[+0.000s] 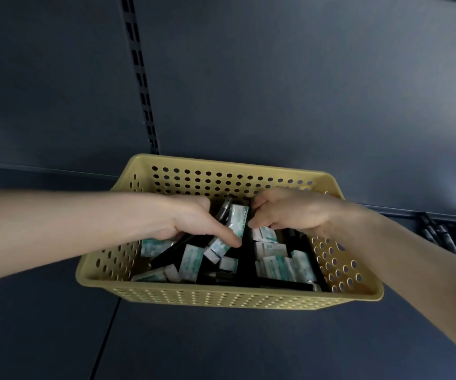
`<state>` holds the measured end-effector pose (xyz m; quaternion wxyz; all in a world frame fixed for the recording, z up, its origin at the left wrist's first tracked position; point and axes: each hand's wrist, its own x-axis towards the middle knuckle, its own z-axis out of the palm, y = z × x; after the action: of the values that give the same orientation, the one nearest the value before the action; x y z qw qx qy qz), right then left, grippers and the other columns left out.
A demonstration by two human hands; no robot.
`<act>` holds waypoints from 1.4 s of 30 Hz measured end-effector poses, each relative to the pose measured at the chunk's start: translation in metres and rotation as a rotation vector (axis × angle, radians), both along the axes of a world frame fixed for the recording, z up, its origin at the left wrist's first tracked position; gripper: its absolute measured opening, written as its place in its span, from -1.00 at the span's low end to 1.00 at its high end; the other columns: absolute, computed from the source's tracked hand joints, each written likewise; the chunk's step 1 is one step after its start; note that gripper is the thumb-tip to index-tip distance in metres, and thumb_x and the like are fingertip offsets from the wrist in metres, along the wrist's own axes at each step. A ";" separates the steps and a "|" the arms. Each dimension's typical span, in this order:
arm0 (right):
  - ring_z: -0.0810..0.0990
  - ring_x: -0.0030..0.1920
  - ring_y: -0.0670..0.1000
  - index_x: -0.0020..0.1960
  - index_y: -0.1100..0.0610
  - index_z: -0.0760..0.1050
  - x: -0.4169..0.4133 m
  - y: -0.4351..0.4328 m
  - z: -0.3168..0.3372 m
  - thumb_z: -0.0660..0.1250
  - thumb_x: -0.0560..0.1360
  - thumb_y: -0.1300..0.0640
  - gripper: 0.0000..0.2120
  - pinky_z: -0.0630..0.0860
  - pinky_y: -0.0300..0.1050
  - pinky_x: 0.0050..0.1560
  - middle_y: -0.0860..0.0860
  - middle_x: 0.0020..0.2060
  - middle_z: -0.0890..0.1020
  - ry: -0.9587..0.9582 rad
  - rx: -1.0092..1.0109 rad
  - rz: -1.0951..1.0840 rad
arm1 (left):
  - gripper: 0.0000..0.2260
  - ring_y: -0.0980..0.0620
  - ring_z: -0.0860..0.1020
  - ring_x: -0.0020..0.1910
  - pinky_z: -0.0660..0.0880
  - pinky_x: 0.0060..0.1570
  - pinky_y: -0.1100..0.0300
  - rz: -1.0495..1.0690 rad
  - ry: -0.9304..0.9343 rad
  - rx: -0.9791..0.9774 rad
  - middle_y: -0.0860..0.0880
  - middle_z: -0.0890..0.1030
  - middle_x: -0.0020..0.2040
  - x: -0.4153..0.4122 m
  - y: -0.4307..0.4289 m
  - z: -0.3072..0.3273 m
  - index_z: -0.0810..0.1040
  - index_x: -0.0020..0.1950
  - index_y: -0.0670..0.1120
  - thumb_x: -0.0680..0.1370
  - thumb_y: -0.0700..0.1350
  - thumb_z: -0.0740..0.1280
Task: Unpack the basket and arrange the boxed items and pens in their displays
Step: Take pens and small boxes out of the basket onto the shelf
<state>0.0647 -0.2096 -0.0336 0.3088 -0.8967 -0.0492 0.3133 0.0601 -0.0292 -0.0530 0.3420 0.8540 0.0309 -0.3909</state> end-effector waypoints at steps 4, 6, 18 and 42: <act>0.43 0.29 0.05 0.33 0.09 0.38 -0.001 -0.003 0.003 0.47 0.35 0.01 -0.40 0.37 0.04 0.33 0.02 0.27 0.49 0.040 0.058 -0.017 | -0.37 -0.01 0.50 0.19 0.36 0.32 0.07 -0.060 0.005 -0.040 -0.03 0.60 0.14 -0.005 -0.004 0.002 0.55 0.18 -0.08 0.18 0.03 0.63; 0.43 0.28 0.03 0.30 0.07 0.40 -0.004 -0.004 0.005 0.48 0.32 -0.01 -0.40 0.35 0.02 0.33 0.01 0.24 0.51 0.021 0.045 0.016 | -0.28 -0.03 0.49 0.21 0.33 0.34 0.04 -0.012 -0.018 -0.085 -0.05 0.60 0.15 -0.006 -0.001 0.007 0.57 0.17 -0.08 0.06 0.07 0.64; 0.56 0.16 -0.10 0.37 0.14 0.33 -0.020 -0.006 0.028 0.51 0.24 0.13 -0.26 0.42 -0.16 0.28 -0.01 0.17 0.58 0.035 0.375 0.107 | -0.90 0.08 0.59 -0.32 0.57 -0.23 0.23 0.358 -0.310 -0.800 0.02 0.60 -0.37 -0.013 0.009 0.042 0.57 -0.23 -0.09 0.39 -0.15 0.47; 0.46 -0.40 -0.05 -0.26 0.16 0.39 -0.029 0.003 0.023 0.33 0.51 0.22 -0.80 0.49 -0.22 -0.32 0.01 -0.44 0.44 0.100 0.590 0.027 | -0.73 -0.13 0.65 -0.01 0.55 0.08 0.02 0.391 -0.450 -1.170 -0.14 0.61 -0.08 -0.007 -0.017 0.045 0.48 -0.03 -0.13 0.33 -0.21 0.46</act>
<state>0.0357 -0.2064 -0.0103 0.5537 -0.7510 -0.1348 0.3334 0.0536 -0.0461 -0.0079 0.8128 0.5667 -0.1042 -0.0858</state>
